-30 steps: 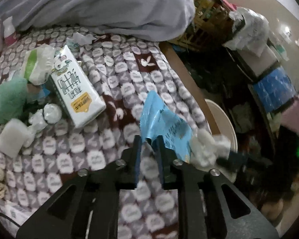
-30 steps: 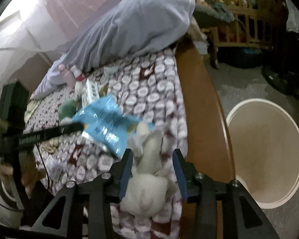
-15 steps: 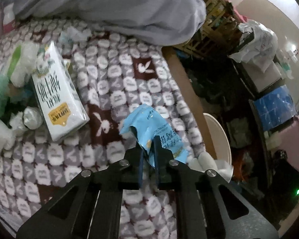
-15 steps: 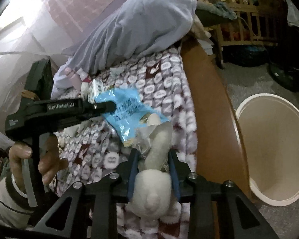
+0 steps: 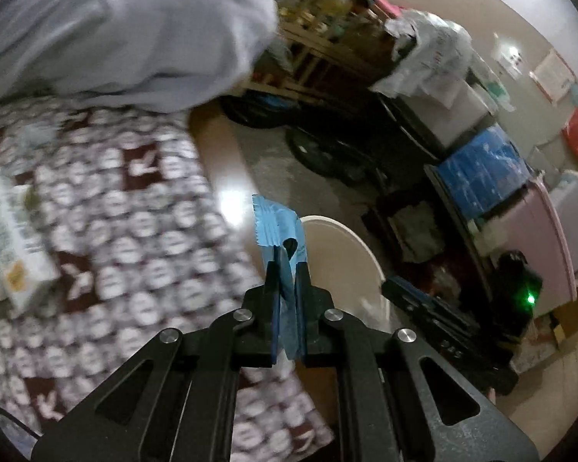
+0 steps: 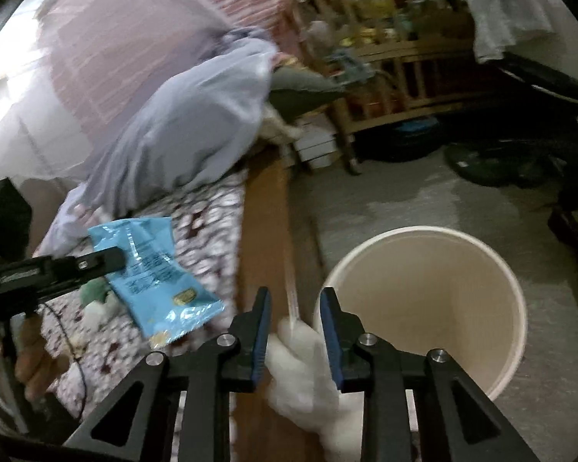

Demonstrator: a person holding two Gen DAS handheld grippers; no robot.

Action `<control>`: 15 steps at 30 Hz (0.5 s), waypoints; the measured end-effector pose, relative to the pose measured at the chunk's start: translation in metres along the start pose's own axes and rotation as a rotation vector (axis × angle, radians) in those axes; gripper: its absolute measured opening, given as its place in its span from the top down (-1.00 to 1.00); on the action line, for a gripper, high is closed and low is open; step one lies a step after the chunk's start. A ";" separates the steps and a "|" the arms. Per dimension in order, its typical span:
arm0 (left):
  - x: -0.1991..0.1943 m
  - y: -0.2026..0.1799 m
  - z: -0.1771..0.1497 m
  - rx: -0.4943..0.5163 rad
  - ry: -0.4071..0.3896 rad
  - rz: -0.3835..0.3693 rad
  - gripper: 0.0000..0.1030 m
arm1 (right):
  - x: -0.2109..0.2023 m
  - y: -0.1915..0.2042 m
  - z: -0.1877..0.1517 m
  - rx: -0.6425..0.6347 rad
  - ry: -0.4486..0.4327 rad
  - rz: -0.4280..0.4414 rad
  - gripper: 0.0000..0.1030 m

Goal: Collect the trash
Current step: 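Drop the blue wrapper and tissue into the cream bin with both grippers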

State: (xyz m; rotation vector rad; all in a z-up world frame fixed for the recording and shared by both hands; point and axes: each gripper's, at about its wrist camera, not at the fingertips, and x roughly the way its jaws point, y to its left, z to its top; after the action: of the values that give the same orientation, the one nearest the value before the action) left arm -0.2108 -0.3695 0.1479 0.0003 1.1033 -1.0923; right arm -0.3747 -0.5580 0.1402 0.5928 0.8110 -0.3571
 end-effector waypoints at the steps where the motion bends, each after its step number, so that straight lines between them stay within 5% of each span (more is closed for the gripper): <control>1: 0.007 -0.005 0.001 0.003 0.009 -0.009 0.91 | 0.001 -0.006 0.000 0.016 -0.005 -0.009 0.53; 5: 0.030 -0.029 0.004 0.041 0.032 -0.048 0.91 | -0.008 -0.036 0.001 0.114 -0.033 -0.083 0.50; 7: 0.046 -0.039 0.004 0.048 0.058 -0.063 0.88 | -0.013 -0.050 -0.001 0.162 -0.039 -0.091 0.14; 9: 0.057 -0.046 0.002 0.060 0.081 -0.070 0.71 | -0.017 -0.057 -0.004 0.180 -0.055 -0.098 -0.08; 11: 0.065 -0.051 -0.001 0.088 0.091 -0.050 0.06 | -0.020 -0.063 -0.006 0.186 -0.060 -0.118 -0.15; 15: 0.070 -0.054 -0.010 0.119 0.104 -0.024 -0.03 | -0.019 -0.070 -0.009 0.203 -0.049 -0.111 -0.19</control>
State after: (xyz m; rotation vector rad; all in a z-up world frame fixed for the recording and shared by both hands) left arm -0.2544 -0.4419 0.1199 0.1396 1.1323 -1.1888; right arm -0.4275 -0.6057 0.1245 0.7270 0.7670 -0.5580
